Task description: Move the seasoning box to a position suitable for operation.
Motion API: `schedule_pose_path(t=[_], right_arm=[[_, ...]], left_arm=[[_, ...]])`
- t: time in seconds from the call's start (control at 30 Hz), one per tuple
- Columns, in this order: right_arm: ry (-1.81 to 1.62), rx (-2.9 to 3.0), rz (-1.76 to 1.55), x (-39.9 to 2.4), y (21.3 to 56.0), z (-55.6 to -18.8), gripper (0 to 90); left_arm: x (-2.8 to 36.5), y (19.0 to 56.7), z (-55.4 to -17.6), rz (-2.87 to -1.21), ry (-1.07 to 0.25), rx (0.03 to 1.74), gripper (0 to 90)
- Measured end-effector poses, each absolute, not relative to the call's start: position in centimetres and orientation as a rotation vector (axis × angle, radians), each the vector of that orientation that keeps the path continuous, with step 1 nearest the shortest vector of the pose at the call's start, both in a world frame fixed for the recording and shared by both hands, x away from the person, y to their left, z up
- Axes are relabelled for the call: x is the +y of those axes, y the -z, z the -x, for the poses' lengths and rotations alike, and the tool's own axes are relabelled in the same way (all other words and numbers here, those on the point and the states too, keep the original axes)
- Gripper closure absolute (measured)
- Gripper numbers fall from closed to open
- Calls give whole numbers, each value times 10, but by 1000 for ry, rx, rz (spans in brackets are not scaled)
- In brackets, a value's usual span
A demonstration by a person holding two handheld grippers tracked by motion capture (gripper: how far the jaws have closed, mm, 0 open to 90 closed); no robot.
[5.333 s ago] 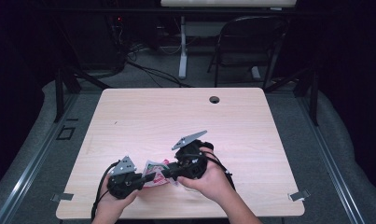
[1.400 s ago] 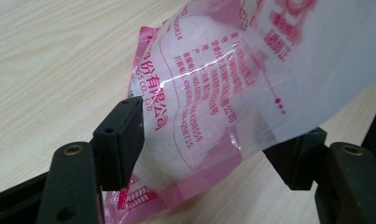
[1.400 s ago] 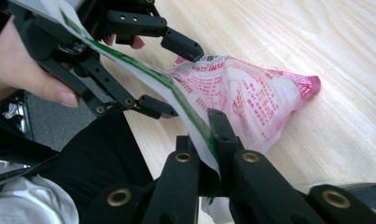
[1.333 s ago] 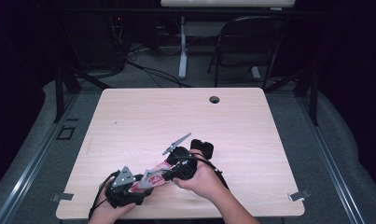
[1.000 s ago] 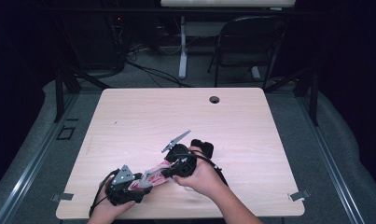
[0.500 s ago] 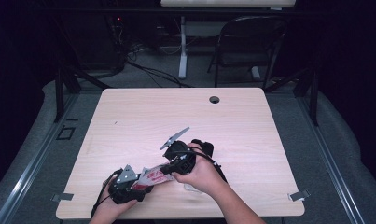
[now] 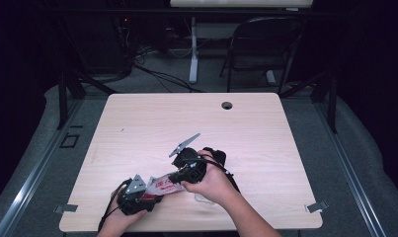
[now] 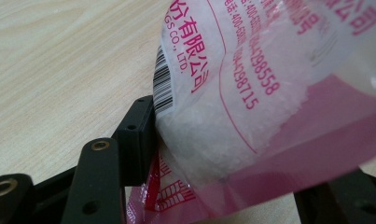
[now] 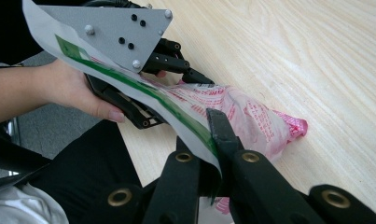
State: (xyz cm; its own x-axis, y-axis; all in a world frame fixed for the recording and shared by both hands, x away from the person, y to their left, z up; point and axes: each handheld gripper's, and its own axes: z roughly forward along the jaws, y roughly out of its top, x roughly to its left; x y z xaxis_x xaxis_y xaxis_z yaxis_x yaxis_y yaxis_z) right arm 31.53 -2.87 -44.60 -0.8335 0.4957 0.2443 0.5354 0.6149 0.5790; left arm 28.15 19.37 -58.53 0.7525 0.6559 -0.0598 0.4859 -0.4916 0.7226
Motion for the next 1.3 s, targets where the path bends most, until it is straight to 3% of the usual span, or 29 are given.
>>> schedule_pose_path(t=[0.13,0.53,1.07,1.3], right_arm=[[1036,-2765,891,-28,446,-315,900],[1022,-2775,872,-28,446,-315,900],[1038,-2771,862,-30,449,-312,900],[1055,-2761,875,-30,450,-311,900]], left_arm=[[194,586,-281,-2174,-282,846,452],[190,588,-287,-2122,-218,869,304],[184,589,-289,-2146,-251,873,316],[181,588,-286,-2175,-306,839,420]])
